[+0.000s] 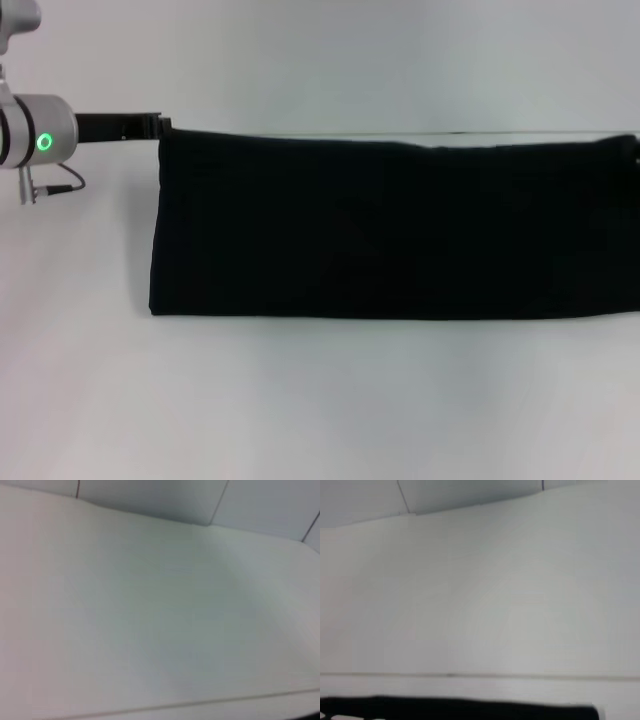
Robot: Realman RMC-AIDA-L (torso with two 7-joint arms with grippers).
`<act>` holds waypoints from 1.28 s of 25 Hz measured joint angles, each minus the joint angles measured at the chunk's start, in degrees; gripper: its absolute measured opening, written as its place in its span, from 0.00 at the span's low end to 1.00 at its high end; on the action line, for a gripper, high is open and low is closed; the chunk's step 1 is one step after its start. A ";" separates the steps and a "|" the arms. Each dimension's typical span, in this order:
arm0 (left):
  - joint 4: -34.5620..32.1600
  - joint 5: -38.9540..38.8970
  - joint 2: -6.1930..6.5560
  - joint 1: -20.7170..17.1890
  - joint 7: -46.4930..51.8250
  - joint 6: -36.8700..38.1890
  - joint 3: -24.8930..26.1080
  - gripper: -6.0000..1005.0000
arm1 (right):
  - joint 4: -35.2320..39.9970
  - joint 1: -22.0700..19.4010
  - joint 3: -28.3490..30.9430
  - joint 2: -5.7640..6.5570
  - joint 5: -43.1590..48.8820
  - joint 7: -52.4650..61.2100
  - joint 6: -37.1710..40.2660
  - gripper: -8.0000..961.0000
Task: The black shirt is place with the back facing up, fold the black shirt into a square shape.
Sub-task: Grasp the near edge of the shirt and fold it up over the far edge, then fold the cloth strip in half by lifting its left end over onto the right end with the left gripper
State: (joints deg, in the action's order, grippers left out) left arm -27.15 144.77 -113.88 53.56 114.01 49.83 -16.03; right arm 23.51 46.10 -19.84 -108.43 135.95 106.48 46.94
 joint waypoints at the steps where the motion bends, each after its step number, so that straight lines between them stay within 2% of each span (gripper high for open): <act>1: 0.00 -0.29 -0.03 0.16 -0.26 -0.70 -0.11 0.05 | -0.07 0.57 -0.11 0.00 -0.08 0.00 -0.67 0.05; 9: 0.25 -2.17 -0.17 1.12 -1.39 -4.44 -0.58 0.05 | -2.16 3.25 -0.19 0.24 -0.56 -0.39 -5.71 0.05; 17: 2.48 -4.53 -0.65 1.19 -4.48 -8.14 -0.66 0.05 | -4.31 3.65 -0.20 -0.52 -3.07 -3.41 -8.90 0.05; 21: 3.45 -7.22 -1.61 1.18 -6.00 -11.34 -0.69 0.05 | -4.37 3.69 -0.20 -1.03 -4.40 -4.42 -9.82 0.05; 28: 3.79 -10.07 -4.35 1.38 -10.07 -19.09 -0.83 0.05 | -4.82 3.73 -0.29 -2.10 -4.91 -7.70 -12.51 0.06; 30: 3.79 -11.17 -4.75 1.40 -10.52 -21.14 -1.23 0.05 | -4.54 3.75 -0.29 -2.43 -5.04 -8.02 -14.60 0.13; 32: 3.48 -12.41 -5.08 1.13 -10.63 -22.36 -1.89 0.27 | -3.92 3.77 -0.29 -2.58 -5.41 -8.11 -16.26 0.19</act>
State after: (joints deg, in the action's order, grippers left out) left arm -23.67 132.36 -118.96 54.70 103.38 27.47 -17.92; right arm 19.60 49.87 -20.13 -111.00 130.54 98.37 30.68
